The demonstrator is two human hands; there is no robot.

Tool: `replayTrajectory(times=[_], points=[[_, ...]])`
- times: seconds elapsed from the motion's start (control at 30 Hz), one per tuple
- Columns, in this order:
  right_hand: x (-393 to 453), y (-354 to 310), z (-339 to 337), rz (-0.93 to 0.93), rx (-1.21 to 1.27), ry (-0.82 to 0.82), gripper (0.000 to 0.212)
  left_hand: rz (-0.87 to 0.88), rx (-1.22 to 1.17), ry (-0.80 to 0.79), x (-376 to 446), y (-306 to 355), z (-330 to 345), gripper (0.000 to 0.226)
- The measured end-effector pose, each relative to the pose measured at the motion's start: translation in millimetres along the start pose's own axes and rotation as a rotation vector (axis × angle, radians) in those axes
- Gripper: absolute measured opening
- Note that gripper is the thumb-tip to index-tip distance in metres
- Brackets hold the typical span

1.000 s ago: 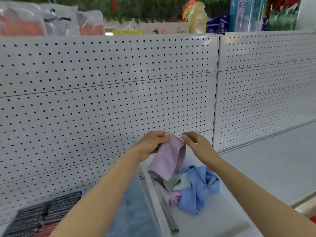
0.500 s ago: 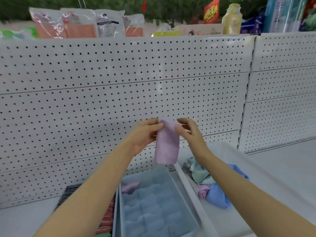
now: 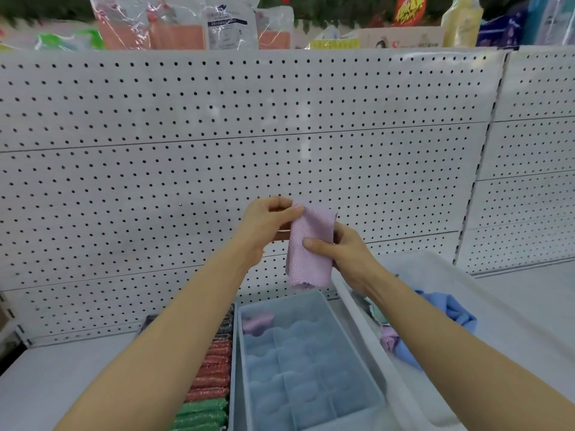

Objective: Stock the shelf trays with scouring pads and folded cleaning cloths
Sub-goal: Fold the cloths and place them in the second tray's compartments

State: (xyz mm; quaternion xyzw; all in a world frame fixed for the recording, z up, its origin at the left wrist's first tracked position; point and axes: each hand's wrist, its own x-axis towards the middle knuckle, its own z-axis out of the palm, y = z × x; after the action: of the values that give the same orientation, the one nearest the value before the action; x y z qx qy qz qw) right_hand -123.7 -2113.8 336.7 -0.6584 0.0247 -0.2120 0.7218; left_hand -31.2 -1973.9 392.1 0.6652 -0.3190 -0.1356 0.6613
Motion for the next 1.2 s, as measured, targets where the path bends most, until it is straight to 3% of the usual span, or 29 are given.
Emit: replayTrajectory(times=[0.13, 0.2, 0.27, 0.57, 0.73, 0.87, 1.0, 1.1, 1.2], points=[[1, 6, 2, 0.035, 0.061, 0.051, 0.034, -0.152, 0.102, 0.042, 2, -14, -9, 0.035], [4, 7, 3, 0.059, 0.111, 0.093, 0.033, -0.313, 0.11, -0.069, -4, -20, -11, 0.048], [7, 7, 3, 0.088, 0.146, 0.117, 0.035, -0.371, 0.056, -0.16, -11, -26, -10, 0.045], [10, 7, 7, 0.076, 0.137, -0.022, 0.025, -0.172, -0.029, -0.077, -26, -30, -15, 0.025], [14, 2, 0, 0.148, 0.282, -0.086, 0.033, -0.01, -0.035, 0.064, -30, -34, -18, 0.035], [17, 8, 0, 0.138, -0.058, -0.239, 0.034, 0.086, 0.096, 0.109, -32, -38, -16, 0.036], [19, 22, 8, 0.063, -0.238, -0.183, 0.026, -0.003, 0.095, 0.048, -31, -46, -22, 0.032], [23, 32, 8, 0.051, -0.299, -0.145, 0.018, 0.004, 0.366, -0.027, -28, -67, -33, 0.031], [29, 47, 11, 0.046, -0.469, -0.202, 0.021, 0.026, 0.581, 0.04, -29, -95, -39, 0.031]])
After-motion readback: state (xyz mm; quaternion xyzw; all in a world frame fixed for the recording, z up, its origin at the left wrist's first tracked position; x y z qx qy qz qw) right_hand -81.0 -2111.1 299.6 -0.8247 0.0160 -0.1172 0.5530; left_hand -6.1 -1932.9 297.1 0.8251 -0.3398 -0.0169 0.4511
